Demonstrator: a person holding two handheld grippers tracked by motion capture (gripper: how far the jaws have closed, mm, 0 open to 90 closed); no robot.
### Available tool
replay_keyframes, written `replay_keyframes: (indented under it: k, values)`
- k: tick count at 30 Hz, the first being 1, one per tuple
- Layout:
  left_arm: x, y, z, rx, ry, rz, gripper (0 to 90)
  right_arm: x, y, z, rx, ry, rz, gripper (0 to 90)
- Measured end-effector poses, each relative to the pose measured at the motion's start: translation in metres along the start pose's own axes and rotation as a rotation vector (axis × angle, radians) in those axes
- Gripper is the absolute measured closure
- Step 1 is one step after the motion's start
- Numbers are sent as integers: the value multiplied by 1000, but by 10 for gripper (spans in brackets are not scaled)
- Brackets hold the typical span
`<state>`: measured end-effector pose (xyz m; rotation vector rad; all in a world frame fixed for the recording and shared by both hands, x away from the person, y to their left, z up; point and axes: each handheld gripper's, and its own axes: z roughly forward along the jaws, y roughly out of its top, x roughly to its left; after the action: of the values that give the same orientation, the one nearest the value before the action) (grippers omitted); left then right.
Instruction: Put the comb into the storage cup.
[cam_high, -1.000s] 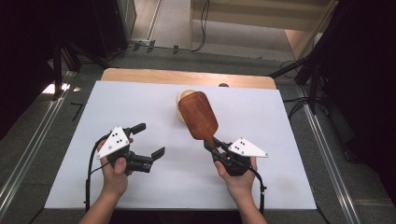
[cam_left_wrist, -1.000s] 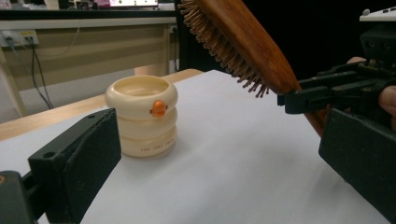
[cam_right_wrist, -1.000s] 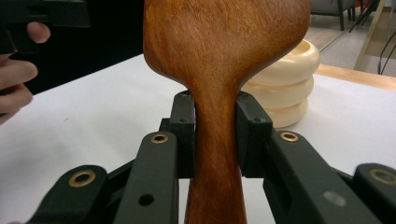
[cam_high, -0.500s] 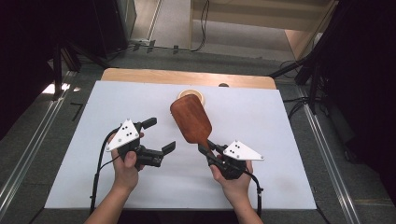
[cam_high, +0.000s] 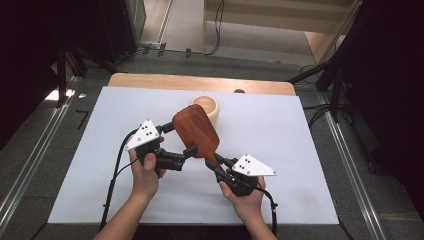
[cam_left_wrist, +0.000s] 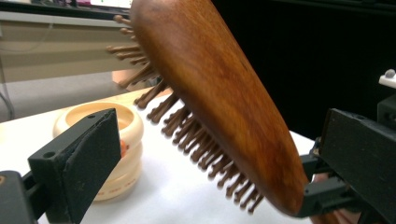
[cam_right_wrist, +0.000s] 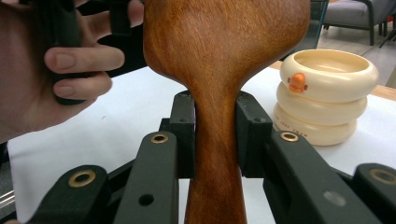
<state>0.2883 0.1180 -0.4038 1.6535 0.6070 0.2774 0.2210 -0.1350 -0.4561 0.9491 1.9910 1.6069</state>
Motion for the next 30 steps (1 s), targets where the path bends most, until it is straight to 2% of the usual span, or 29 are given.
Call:
replay_keyframes:
  k: [9,10,11,14,15,18,24,27,30]
  values:
    - [-1,2,10,16,-11,-37,0,7,2,1,-17,21,-12,704]
    - [-1,2,12,15,-36,-61,1,9,2,1,-19,28,-13,704]
    - [-1,2,12,15,-36,-61,1,10,2,1,-21,29,-13,705]
    - [0,2,14,14,-63,-97,7,11,2,1,-23,36,-11,705]
    - [0,2,14,14,-62,-101,55,13,2,2,-24,40,-7,705]
    - [0,1,16,-1,-87,-117,71,14,3,2,-29,42,-9,705]
    - [-1,3,16,-8,-84,-144,222,17,3,3,-38,46,-9,704]
    - [-3,3,16,7,-91,-139,318,16,2,4,-39,40,0,704]
    - [-2,4,17,20,-111,-147,360,14,-1,5,-46,52,8,704]
